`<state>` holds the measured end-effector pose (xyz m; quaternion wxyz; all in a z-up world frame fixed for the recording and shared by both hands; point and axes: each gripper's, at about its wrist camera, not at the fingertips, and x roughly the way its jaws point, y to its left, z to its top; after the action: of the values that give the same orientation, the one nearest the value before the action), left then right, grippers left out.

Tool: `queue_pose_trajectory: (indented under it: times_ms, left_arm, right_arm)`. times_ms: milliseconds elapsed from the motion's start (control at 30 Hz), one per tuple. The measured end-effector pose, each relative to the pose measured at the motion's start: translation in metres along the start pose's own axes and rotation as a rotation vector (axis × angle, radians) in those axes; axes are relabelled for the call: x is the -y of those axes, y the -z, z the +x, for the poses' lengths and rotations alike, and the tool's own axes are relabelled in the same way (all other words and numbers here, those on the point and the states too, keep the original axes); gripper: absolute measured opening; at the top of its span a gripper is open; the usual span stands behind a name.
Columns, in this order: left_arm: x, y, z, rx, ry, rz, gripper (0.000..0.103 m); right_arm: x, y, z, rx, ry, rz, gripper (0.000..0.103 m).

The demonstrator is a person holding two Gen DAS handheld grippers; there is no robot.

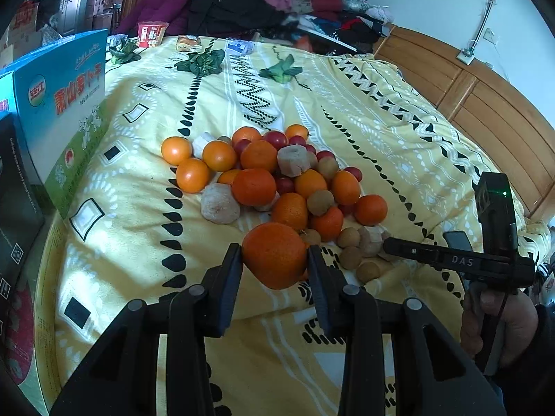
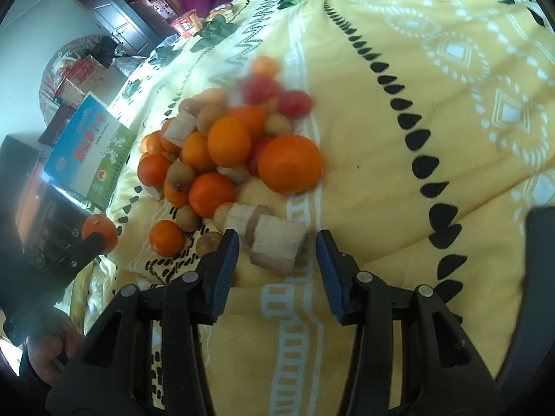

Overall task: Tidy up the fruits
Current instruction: 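Carry both held items over the steel basin and open both tools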

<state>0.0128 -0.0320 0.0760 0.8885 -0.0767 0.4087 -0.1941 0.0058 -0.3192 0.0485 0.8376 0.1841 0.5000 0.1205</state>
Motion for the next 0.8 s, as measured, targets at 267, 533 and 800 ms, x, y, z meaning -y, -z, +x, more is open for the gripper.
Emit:
queue_pose_trajectory:
  times_ms: [267,533,800]
  left_arm:
    - [-0.004,-0.009,-0.046,0.106,-0.047,0.018,0.039]
    - [-0.055,-0.027,-0.154,0.293,-0.153,-0.074,0.039]
    - [-0.177,0.0,-0.283,0.441,-0.388,-0.299,0.039]
  right_arm:
    - [-0.031,0.005,-0.047,0.125,0.022,-0.115,0.03]
    - [-0.133,-0.005,-0.101,0.248,-0.073,-0.313,0.03]
    - [-0.283,0.008,-0.088,0.194,-0.272,-0.554,0.03]
